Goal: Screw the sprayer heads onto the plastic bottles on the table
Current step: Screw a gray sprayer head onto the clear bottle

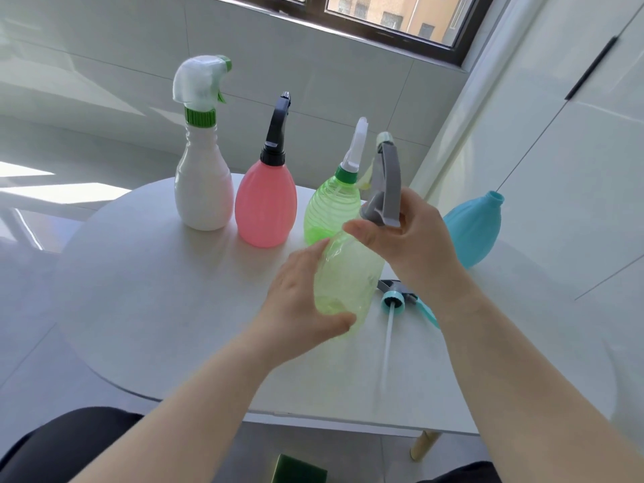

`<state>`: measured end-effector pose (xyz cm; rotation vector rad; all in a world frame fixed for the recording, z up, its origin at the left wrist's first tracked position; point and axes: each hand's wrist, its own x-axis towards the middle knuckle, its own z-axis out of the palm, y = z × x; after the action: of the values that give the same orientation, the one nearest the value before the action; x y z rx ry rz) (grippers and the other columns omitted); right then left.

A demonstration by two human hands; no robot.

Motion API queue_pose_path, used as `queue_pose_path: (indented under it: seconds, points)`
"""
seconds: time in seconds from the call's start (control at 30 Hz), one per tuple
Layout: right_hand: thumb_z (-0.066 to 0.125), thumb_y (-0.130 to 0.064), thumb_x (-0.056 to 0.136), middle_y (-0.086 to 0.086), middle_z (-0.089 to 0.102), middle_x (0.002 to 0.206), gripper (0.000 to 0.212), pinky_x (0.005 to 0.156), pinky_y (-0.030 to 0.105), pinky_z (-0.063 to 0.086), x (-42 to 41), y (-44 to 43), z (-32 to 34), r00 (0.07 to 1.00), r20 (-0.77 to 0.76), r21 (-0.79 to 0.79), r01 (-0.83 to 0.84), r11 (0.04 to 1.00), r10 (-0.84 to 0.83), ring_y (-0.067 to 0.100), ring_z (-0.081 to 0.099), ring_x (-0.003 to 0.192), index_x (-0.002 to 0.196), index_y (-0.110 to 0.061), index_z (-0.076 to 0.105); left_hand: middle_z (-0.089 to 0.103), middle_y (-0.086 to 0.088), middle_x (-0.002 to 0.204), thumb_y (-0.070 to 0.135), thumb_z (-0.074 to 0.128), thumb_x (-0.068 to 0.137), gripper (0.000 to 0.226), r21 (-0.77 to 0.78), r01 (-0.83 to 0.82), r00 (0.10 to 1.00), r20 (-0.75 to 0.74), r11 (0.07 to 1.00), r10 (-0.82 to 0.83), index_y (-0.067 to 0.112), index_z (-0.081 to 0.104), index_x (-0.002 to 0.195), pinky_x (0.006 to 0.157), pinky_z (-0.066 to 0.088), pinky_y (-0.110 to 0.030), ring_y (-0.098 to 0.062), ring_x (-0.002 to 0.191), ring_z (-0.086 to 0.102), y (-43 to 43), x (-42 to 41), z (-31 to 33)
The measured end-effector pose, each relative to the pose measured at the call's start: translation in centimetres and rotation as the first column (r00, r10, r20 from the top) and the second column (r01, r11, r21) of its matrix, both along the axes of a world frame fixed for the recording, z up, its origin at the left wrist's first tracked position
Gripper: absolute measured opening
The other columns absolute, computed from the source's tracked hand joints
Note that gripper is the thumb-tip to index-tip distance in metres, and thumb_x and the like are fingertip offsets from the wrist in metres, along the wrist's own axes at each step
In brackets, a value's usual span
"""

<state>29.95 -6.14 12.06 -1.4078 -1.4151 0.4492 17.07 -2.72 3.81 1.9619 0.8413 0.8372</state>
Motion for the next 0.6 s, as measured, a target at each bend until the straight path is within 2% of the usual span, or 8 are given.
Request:
queue_pose_path:
  seconds: [0.07, 0.13, 0.2, 0.27, 0.3, 0.4, 0.5, 0.6]
  points:
    - [0.073, -0.012, 0.068, -0.025, 0.055, 0.049, 0.037, 0.057, 0.004, 0.04, 0.2, 0.1, 0.4, 0.999, -0.011, -0.032, -0.045, 0.999, 0.044, -0.006, 0.051, 0.055, 0.057, -0.03, 0.044, 0.034, 0.016, 0.121, 0.02, 0.074, 0.062, 0.085, -0.08, 0.08, 0.996, 0.038, 0.994, -0.077, 0.028, 0.027, 0.132, 0.083, 0.02, 0.006, -0.004, 0.118, 0.032, 0.7, -0.4, 0.1]
    - [0.071, -0.014, 0.071, -0.022, 0.057, 0.052, 0.033, 0.06, 0.004, 0.04, 0.1, 0.0, 0.4, 1.0, 0.002, -0.026, -0.029, 0.999, 0.029, -0.005, 0.053, 0.061, 0.058, -0.031, 0.045, 0.041, 0.021, 0.114, 0.013, 0.076, 0.063, 0.079, -0.135, 0.09, 0.993, 0.088, 0.987, -0.078, 0.034, 0.031, 0.124, 0.076, 0.02, 0.012, -0.002, 0.113, 0.037, 0.9, -0.3, 0.1]
    - [0.066, -0.018, 0.077, -0.019, 0.057, 0.059, 0.026, 0.064, 0.003, 0.039, -0.4, -0.4, -0.3, 0.994, 0.086, 0.028, 0.058, 0.998, -0.061, -0.006, 0.054, 0.068, 0.064, -0.031, 0.047, 0.043, 0.027, 0.107, 0.011, 0.078, 0.061, 0.076, -0.14, 0.065, 0.992, 0.117, 0.988, -0.048, 0.039, 0.032, 0.115, 0.076, 0.023, 0.012, -0.001, 0.11, 0.041, 0.8, 0.0, -0.1]
    - [0.057, -0.019, 0.084, -0.022, 0.053, 0.072, 0.012, 0.068, -0.001, 0.035, -1.0, -0.7, -1.2, 0.982, 0.155, 0.064, 0.097, 0.993, -0.106, -0.009, 0.053, 0.075, 0.079, -0.026, 0.049, 0.046, 0.023, 0.107, 0.012, 0.08, 0.058, 0.078, -0.124, 0.04, 0.991, 0.132, 0.991, -0.024, 0.034, 0.036, 0.119, 0.076, 0.025, 0.011, -0.002, 0.108, 0.043, 0.8, 0.2, -0.3]
    - [0.051, -0.019, 0.088, -0.024, 0.051, 0.08, 0.006, 0.071, -0.004, 0.033, -1.1, -0.9, -1.5, 0.982, 0.165, 0.044, 0.081, 0.996, -0.087, -0.01, 0.052, 0.08, 0.089, -0.024, 0.049, 0.046, 0.021, 0.108, 0.012, 0.08, 0.058, 0.079, -0.116, 0.031, 0.99, 0.138, 0.993, -0.015, 0.031, 0.036, 0.121, 0.077, 0.027, 0.009, -0.003, 0.108, 0.044, 0.7, 0.2, -0.3]
    - [0.042, -0.018, 0.092, -0.03, 0.049, 0.096, 0.019, 0.081, -0.005, 0.032, -0.4, -1.2, -1.4, 0.994, 0.084, -0.059, -0.07, 0.996, 0.075, -0.023, 0.048, 0.092, 0.103, -0.033, 0.045, 0.045, 0.027, 0.103, 0.013, 0.08, 0.057, 0.076, -0.096, 0.021, 0.991, 0.132, 0.995, -0.008, 0.037, 0.036, 0.114, 0.076, 0.029, 0.005, -0.003, 0.105, 0.044, 0.7, 0.2, -0.3]
    - [0.05, -0.018, 0.088, -0.024, 0.058, 0.094, 0.016, 0.089, 0.011, 0.042, 0.2, -1.2, -1.0, 0.996, 0.001, -0.078, -0.093, 0.993, 0.093, -0.012, 0.056, 0.094, 0.095, -0.033, 0.052, 0.047, 0.02, 0.106, 0.014, 0.08, 0.057, 0.078, -0.095, 0.025, 0.993, 0.114, 0.995, -0.014, 0.028, 0.038, 0.122, 0.077, 0.029, 0.001, -0.004, 0.105, 0.044, 0.7, 0.1, -0.2]
    - [0.066, -0.013, 0.076, -0.019, 0.059, 0.078, 0.025, 0.072, 0.005, 0.044, -0.1, -0.6, -1.1, 0.997, -0.064, 0.012, 0.039, 0.999, -0.039, -0.013, 0.059, 0.074, 0.077, -0.03, 0.049, 0.047, 0.025, 0.104, 0.013, 0.08, 0.058, 0.078, -0.086, 0.02, 0.994, 0.113, 0.996, -0.01, 0.028, 0.038, 0.122, 0.075, 0.026, 0.008, -0.005, 0.105, 0.045, 0.7, 0.2, -0.4]
